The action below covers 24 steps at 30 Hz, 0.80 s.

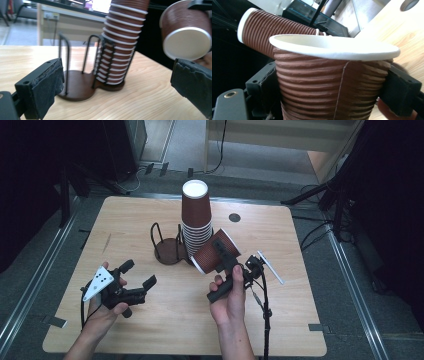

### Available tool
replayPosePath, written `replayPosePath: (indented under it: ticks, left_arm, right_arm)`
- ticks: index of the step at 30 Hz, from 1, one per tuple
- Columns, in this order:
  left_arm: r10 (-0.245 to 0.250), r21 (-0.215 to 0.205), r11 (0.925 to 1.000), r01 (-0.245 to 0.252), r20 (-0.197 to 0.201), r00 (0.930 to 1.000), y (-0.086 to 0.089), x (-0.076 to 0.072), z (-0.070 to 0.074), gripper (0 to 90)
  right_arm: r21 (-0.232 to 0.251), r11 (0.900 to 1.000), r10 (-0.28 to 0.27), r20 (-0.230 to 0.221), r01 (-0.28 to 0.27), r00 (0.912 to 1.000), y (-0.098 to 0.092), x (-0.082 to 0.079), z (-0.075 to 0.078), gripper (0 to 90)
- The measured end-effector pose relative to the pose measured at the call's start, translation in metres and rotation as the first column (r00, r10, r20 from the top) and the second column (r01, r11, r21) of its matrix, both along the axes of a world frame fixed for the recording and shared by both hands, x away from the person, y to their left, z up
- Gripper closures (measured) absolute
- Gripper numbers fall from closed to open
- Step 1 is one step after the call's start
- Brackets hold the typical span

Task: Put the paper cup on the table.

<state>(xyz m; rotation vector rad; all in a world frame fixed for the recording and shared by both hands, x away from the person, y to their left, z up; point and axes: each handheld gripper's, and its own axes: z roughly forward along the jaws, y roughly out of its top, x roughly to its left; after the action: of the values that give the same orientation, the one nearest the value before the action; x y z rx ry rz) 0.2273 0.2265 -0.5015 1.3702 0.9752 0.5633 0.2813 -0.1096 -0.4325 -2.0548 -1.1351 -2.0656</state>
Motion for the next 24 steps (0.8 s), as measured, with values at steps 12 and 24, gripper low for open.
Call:
replayPosePath:
  ticks: [12, 24]
  left_arm:
    - [0.129, 0.036, 0.9912, -0.127, -0.059, 0.9899, 0.045, -0.003, -0.021, 0.0]
    - [0.225, 0.083, 0.9729, -0.216, -0.12, 0.967, 0.071, -0.004, -0.035, 0.0]
  right_arm:
    - [-0.146, 0.986, -0.063, 0.084, 0.075, 0.9945, -0.014, 0.003, 0.008, 12.9]
    - [-0.386, 0.903, -0.122, 0.184, 0.186, 0.9754, -0.021, 0.006, 0.011, 12.7]
